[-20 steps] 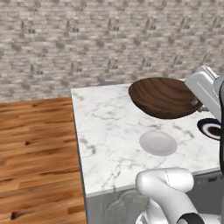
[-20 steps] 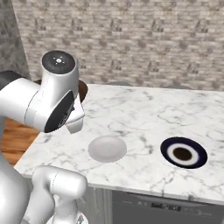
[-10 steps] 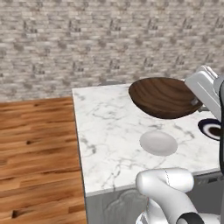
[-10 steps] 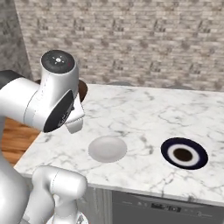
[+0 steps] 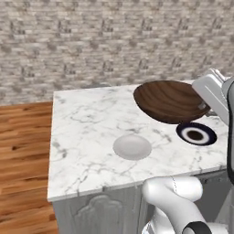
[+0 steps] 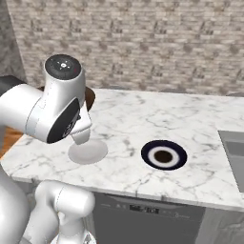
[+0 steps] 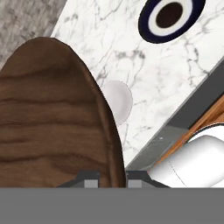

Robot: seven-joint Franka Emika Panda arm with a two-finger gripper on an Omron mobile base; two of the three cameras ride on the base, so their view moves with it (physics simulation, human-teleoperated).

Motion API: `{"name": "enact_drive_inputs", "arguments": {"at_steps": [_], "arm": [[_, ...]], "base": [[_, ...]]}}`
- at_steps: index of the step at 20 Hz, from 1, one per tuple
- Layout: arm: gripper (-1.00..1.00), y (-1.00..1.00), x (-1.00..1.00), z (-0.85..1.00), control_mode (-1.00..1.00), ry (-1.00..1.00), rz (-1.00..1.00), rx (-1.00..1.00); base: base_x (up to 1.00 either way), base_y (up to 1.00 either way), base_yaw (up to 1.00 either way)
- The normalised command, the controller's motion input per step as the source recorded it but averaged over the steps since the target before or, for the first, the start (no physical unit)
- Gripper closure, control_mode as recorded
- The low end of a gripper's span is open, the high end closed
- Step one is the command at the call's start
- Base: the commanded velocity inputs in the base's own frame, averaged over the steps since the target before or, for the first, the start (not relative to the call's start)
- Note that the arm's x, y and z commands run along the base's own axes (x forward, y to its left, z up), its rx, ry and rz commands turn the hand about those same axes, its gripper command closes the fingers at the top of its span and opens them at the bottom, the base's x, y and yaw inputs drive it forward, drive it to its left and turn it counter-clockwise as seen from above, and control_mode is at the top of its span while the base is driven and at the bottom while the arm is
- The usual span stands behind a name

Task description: Move the bowls from the cabinet to the plates on the dining table.

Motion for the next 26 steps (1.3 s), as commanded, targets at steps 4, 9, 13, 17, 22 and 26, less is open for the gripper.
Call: {"name": "enact_drive_inputs", "arguments": {"at_steps": [4,9,13,17,22,26], "arm": [[1.00,0.00,0.00,0.00,1.00,0.00,0.00,0.00],[1.00,0.00,0.00,0.00,1.00,0.00,0.00,0.00],[1.00,0.00,0.00,0.00,1.00,0.00,0.00,0.00],[1.00,0.00,0.00,0.00,1.00,0.00,0.00,0.00],[1.00,0.00,0.00,0.00,1.00,0.00,0.00,0.00],[1.00,0.00,0.00,0.00,1.00,0.00,0.00,0.00]], "base": [[-0.01,-0.41,-0.21],[0.27,0.11,-0.16],[0.36,0.34,-0.02],[0.59,0.41,0.00],[0.74,0.38,0.02],[0.05,0.00,0.01]]}}
